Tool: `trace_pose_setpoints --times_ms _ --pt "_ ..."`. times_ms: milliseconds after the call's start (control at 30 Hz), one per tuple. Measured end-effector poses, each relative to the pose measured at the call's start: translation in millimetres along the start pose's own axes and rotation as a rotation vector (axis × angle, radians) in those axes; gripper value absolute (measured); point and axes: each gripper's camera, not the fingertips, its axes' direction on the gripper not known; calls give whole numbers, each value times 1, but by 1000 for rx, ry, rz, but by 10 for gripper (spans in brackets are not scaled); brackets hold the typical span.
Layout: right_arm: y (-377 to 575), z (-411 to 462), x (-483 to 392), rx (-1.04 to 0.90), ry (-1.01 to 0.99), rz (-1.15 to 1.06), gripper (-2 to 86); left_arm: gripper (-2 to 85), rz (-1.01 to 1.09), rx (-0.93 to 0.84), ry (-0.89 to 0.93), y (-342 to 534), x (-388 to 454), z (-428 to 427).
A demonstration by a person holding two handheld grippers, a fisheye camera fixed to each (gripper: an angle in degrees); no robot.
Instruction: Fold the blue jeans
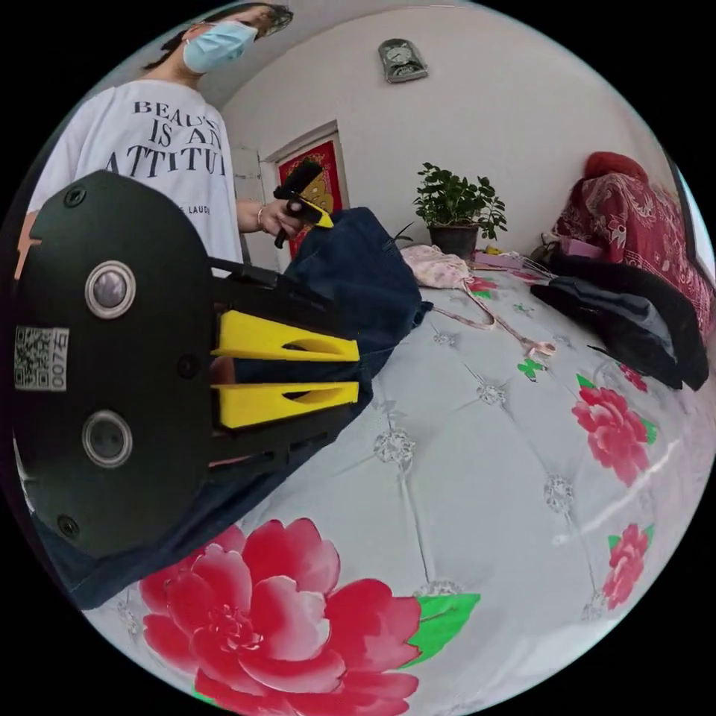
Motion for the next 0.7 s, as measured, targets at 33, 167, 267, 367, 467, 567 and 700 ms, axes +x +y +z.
trace_pose_setpoints --times_ms 33,167,267,367,467,567,700 --pt "-2 -3 -1 31 25 -12 45 55 71 -14 5 -9 26 4" --pt "-7 -23 4 129 114 -48 29 65 135 -35 -82 -2 64 14" --pt "-3 -41 11 248 237 10 33 67 87 -43 -144 18 62 16" --pt "-2 -37 -9 275 183 -98 52 66 -25 -64 -124 33 36 21" --pt "-2 7 -57 193 103 -317 66 60 -122 -42 -28 36 13 34" --pt "-1 76 -115 27 2 -525 80 68 -81 -18 138 19 22 58" --pt "-18 145 -166 -79 -57 -642 90 64 41 -50 170 -7 66 92"
